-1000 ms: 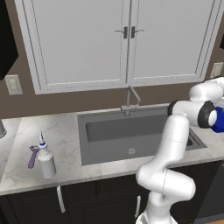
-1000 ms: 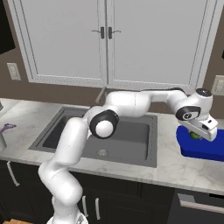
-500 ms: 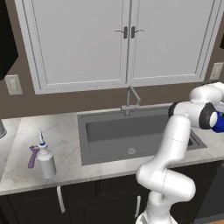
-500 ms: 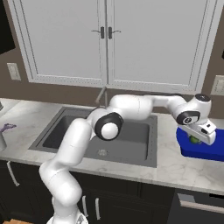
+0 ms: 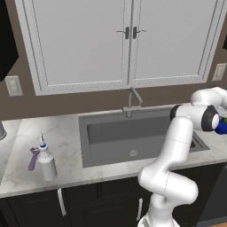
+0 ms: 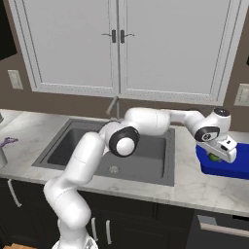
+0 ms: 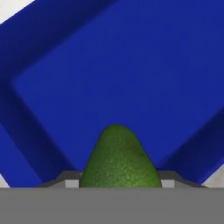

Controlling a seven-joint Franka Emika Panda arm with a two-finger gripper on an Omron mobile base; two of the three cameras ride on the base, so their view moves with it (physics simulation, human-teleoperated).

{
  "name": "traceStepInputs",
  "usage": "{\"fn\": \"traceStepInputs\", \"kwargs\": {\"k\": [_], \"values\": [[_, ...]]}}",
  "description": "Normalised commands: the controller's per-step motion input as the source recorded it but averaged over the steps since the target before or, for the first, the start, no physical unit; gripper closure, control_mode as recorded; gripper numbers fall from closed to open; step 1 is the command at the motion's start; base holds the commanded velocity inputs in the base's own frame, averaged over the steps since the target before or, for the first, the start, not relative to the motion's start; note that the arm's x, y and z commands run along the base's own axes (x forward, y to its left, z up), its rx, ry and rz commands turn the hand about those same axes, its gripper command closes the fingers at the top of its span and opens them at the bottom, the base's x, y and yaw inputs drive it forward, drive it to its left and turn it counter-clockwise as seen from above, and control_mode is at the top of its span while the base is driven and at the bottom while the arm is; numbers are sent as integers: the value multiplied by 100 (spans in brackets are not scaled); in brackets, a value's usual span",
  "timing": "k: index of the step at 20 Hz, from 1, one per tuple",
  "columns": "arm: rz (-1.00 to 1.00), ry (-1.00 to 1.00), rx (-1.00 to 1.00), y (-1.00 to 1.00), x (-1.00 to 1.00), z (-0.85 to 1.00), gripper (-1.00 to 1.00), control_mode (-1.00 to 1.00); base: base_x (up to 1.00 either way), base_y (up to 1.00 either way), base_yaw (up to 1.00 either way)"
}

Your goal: Pick up all produce items and place them in the sink. Turn on the sink faucet to wash them. Then turn the sink off and put them in the tray.

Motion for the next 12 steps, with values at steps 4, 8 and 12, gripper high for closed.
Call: {"fn": "traceStepInputs", "kwargs": {"k": [4,8,12], "values": [[0,1,0,0,11,-15,100,-100,0,0,0],[0,1,0,0,11,-13,100,-100,0,0,0],[0,0,0,0,13,-11,100,-100,0,0,0]]}}
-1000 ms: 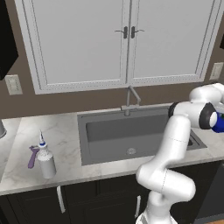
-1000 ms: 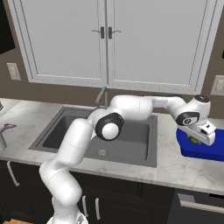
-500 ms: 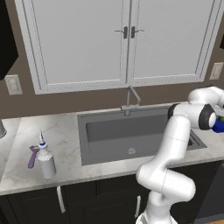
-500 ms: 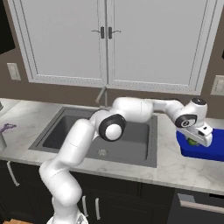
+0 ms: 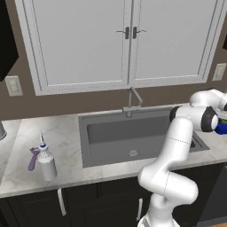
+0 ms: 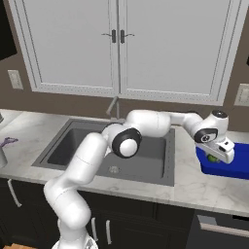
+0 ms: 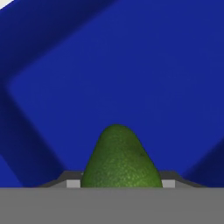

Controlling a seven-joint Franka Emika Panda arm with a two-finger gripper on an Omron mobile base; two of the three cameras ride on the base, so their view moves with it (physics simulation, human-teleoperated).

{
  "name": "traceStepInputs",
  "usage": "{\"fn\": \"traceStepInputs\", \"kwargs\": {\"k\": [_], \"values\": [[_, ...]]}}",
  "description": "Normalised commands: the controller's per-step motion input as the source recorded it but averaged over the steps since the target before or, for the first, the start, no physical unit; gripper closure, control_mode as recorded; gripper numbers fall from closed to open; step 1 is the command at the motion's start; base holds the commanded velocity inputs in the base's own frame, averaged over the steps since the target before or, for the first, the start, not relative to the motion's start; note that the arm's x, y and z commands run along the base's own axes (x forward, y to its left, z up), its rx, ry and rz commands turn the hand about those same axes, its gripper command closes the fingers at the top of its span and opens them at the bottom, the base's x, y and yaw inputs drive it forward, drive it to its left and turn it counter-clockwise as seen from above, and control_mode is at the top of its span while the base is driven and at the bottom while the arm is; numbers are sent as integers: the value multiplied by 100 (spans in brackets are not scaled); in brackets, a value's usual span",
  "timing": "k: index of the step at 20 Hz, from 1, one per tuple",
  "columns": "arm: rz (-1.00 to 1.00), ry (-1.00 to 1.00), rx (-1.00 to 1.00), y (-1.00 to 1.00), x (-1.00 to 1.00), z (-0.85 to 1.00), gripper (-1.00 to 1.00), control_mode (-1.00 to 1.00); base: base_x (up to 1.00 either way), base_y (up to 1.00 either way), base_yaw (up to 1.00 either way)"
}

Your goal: Pick up all produce items and place them in the sink. Turn on the sink faucet to wash them. Then turn the sink off and put them in the tray.

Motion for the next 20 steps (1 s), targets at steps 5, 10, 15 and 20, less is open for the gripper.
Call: {"fn": "traceStepInputs", "kwargs": {"k": [5,10,15,20], "values": [[0,0,0,0,18,-7,100,-100,0,0,0],[0,0,0,0,23,-7,100,-100,0,0,0],[0,0,0,-6,24,-8,100,-100,0,0,0],[0,0,2,-20,20,-9,100,-100,0,0,0]]}}
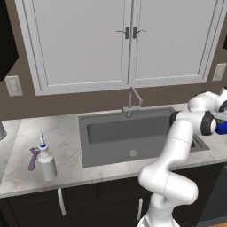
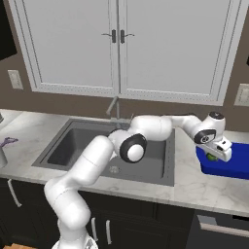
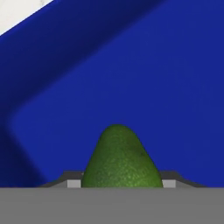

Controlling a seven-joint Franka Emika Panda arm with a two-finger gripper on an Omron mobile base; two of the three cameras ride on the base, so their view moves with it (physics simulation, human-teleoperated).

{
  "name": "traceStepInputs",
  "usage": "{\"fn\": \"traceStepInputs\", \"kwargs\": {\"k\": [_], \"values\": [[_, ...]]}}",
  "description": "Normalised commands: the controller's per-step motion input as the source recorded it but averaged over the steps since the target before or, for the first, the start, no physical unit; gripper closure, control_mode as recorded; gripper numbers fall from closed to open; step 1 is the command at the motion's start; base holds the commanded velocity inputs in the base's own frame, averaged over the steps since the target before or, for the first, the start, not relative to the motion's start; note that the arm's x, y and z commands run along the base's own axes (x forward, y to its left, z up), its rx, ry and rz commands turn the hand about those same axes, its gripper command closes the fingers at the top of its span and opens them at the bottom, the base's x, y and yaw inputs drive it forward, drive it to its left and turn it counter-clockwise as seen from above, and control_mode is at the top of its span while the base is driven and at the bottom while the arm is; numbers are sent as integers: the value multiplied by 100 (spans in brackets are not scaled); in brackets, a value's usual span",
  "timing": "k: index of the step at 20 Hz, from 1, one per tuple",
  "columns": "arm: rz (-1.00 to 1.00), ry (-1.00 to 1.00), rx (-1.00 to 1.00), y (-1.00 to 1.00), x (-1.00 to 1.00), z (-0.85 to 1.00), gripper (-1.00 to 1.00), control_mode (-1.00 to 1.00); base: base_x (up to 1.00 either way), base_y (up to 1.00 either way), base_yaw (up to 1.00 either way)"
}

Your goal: Pick up all produce items and place them in the sink. Turn on the sink faucet to wash them. Then turn the sink off and put them in the tray.

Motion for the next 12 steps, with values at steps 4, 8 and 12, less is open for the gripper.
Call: {"fn": "traceStepInputs", "kwargs": {"k": [4,8,12], "values": [[0,0,3,-27,14,-8,100,-100,0,0,0],[0,0,2,-20,11,-11,100,-100,0,0,0],[0,0,1,-16,11,-11,-100,-100,0,0,0]]}}
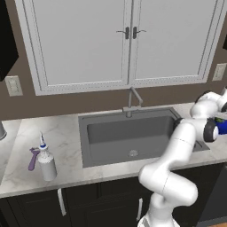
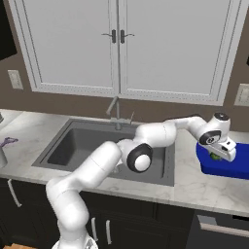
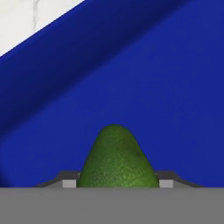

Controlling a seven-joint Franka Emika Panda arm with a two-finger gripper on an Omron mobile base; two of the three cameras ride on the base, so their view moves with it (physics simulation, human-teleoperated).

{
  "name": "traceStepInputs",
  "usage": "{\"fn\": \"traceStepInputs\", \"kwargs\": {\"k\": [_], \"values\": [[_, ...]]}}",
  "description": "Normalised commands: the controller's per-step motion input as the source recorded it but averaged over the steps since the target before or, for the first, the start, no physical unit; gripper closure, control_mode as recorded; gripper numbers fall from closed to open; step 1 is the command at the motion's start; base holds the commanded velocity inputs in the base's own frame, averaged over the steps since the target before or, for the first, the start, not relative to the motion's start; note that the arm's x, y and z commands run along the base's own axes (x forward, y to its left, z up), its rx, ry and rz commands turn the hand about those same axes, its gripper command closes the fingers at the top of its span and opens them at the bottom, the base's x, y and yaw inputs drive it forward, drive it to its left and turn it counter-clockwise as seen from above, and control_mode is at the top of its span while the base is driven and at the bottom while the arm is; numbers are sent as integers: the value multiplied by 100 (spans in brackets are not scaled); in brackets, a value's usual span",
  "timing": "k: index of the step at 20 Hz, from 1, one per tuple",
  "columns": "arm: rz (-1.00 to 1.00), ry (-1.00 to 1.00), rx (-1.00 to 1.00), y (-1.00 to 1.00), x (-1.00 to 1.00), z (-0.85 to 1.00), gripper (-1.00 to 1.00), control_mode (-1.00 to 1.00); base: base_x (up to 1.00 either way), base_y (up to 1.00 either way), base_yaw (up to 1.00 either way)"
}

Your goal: Pick up all produce items and place them in the sink. Turn on the sink faucet to wash them. Then turn the sink off and put them in the tray.

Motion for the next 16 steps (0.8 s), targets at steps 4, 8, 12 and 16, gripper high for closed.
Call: {"fn": "traceStepInputs", "kwargs": {"k": [4,8,12,16], "values": [[0,0,1,-16,3,-1,-100,-100,0,0,0],[0,0,1,-4,0,0,-100,-100,0,0,0],[0,0,0,7,-22,0,-100,-100,0,0,0],[0,0,0,33,-39,6,-100,-100,0,0,0]]}}
